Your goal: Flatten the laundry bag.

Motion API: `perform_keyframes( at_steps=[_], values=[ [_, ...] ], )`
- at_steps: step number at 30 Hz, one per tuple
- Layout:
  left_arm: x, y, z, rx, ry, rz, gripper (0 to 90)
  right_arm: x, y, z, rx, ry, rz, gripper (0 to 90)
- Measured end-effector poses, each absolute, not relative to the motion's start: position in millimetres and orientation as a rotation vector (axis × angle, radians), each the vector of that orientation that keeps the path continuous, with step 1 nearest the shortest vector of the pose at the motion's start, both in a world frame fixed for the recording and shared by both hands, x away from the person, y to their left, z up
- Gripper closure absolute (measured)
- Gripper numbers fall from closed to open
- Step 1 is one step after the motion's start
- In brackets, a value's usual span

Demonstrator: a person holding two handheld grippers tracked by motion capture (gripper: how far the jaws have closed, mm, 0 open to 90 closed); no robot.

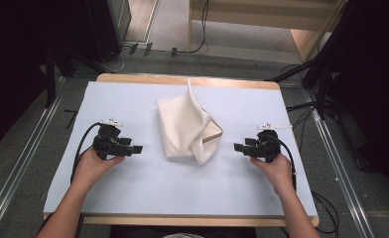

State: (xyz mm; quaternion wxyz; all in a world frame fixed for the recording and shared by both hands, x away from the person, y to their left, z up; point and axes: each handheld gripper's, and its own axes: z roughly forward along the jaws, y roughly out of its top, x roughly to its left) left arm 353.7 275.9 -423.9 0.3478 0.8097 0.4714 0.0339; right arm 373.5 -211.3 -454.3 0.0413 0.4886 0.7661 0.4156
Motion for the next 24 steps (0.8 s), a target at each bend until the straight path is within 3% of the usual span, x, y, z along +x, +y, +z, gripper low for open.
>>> perform_keyframes(
  at_steps=[12,18,19,24],
  values=[
    [353,281,-419,2.077,1.219,0.108,37.0,368,-201,-452,1.412,2.334,1.184,46.8],
    [354,280,-419,2.084,1.224,0.110,37.6,369,-195,-444,1.389,2.307,1.225,60.5],
    [354,280,-419,2.081,1.227,0.108,37.8,368,-193,-441,1.381,2.314,1.226,67.4],
    [353,281,-417,2.075,1.222,0.105,38.0,367,-191,-434,1.386,2.320,1.239,76.6]
  ],
)
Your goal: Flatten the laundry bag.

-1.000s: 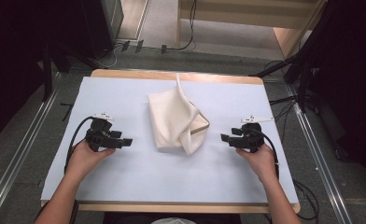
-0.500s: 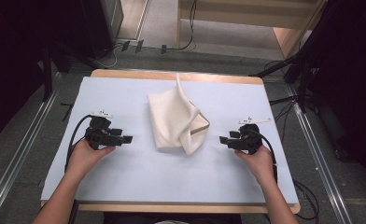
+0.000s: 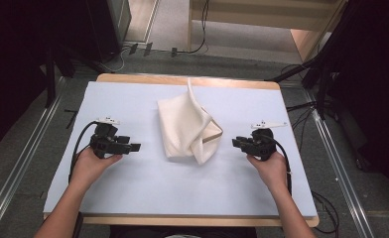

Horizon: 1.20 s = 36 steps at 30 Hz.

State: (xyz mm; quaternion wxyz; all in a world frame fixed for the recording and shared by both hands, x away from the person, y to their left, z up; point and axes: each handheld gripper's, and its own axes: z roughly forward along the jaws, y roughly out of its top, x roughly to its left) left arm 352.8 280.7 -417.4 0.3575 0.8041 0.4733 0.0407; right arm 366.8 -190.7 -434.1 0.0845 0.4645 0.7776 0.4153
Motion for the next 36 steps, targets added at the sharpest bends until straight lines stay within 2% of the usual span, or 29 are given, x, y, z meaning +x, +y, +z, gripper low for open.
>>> perform_keyframes(
  at_steps=[2,9,14,16,17,20,21,22,24,27,31,33,35,36],
  values=[
    [352,279,-416,2.080,1.223,0.109,38.4,367,-190,-430,1.397,2.310,1.258,77.7],
    [351,277,-415,2.089,1.212,0.120,39.0,362,-176,-408,1.347,2.305,1.293,67.7],
    [349,279,-413,2.076,1.220,0.124,39.5,362,-169,-399,1.344,2.302,1.322,65.3],
    [348,280,-412,2.080,1.217,0.122,39.4,360,-164,-393,1.344,2.306,1.334,60.6],
    [347,281,-412,2.083,1.221,0.126,39.4,357,-156,-387,1.322,2.310,1.334,54.6],
    [346,283,-412,2.081,1.227,0.129,39.5,356,-149,-381,1.296,2.313,1.339,50.0],
    [346,283,-412,2.076,1.233,0.130,39.5,356,-141,-376,1.270,2.309,1.347,44.4],
    [345,284,-412,2.077,1.235,0.135,39.5,356,-141,-376,1.270,2.309,1.347,44.4],
    [344,286,-412,2.077,1.242,0.144,39.6,361,-129,-374,1.224,2.351,1.377,32.0],
    [343,289,-412,2.066,1.248,0.142,40.2,364,-117,-376,1.219,2.356,1.376,28.2],
    [342,291,-411,2.059,1.256,0.147,40.6,368,-105,-379,1.223,2.383,1.407,29.8],
    [341,293,-411,2.056,1.260,0.151,40.8,370,-97,-380,1.222,2.385,1.400,33.9],
    [340,295,-411,2.053,1.266,0.154,41.0,376,-89,-383,1.218,2.382,1.392,59.3],
    [340,297,-411,2.052,1.270,0.153,41.0,376,-89,-383,1.218,2.382,1.392,59.3]
  ],
)
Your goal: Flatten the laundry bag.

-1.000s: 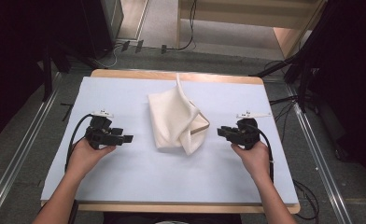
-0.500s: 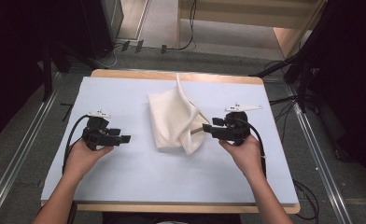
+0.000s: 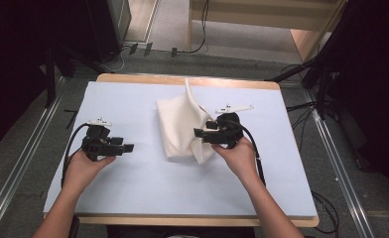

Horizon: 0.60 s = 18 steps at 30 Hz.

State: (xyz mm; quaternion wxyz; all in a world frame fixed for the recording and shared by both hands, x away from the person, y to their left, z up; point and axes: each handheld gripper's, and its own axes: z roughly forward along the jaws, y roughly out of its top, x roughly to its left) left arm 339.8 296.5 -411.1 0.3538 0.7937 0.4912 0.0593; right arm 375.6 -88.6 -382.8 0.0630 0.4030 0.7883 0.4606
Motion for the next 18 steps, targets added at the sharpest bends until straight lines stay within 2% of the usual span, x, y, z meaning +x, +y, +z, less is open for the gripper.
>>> perform_keyframes(
  at_steps=[1,5,18],
  values=[
    [339,299,-411,2.043,1.275,0.159,41.1,378,-84,-385,1.198,2.406,1.393,72.0],
    [337,304,-410,2.032,1.292,0.162,41.3,376,-75,-384,1.139,2.417,1.394,83.5],
    [330,323,-408,1.979,1.343,0.183,41.6,366,-29,-387,0.977,2.478,1.420,84.4]
  ],
)
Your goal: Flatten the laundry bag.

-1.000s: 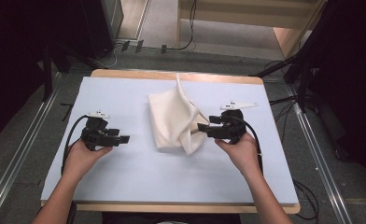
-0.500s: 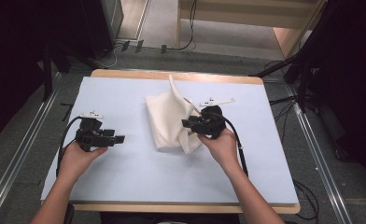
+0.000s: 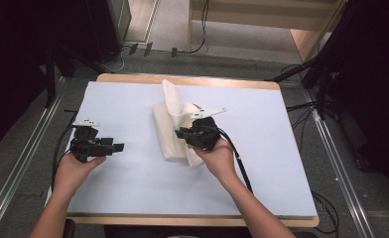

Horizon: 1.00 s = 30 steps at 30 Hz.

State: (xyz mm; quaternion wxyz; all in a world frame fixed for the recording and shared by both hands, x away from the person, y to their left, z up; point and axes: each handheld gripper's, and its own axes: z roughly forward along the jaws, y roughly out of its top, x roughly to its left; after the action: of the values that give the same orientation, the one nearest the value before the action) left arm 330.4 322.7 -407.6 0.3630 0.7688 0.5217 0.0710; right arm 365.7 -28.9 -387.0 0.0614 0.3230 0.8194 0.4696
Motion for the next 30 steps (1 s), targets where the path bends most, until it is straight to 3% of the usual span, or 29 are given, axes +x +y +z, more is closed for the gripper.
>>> perform_keyframes(
  at_steps=[13,27,30],
  values=[
    [325,342,-406,1.932,1.382,0.203,41.7,355,35,-413,0.849,2.593,1.368,84.8],
    [327,344,-406,1.914,1.383,0.205,41.7,347,64,-435,0.805,2.710,1.309,84.9],
    [328,342,-406,1.916,1.377,0.202,41.5,344,65,-433,0.781,2.707,1.322,81.6]
  ],
)
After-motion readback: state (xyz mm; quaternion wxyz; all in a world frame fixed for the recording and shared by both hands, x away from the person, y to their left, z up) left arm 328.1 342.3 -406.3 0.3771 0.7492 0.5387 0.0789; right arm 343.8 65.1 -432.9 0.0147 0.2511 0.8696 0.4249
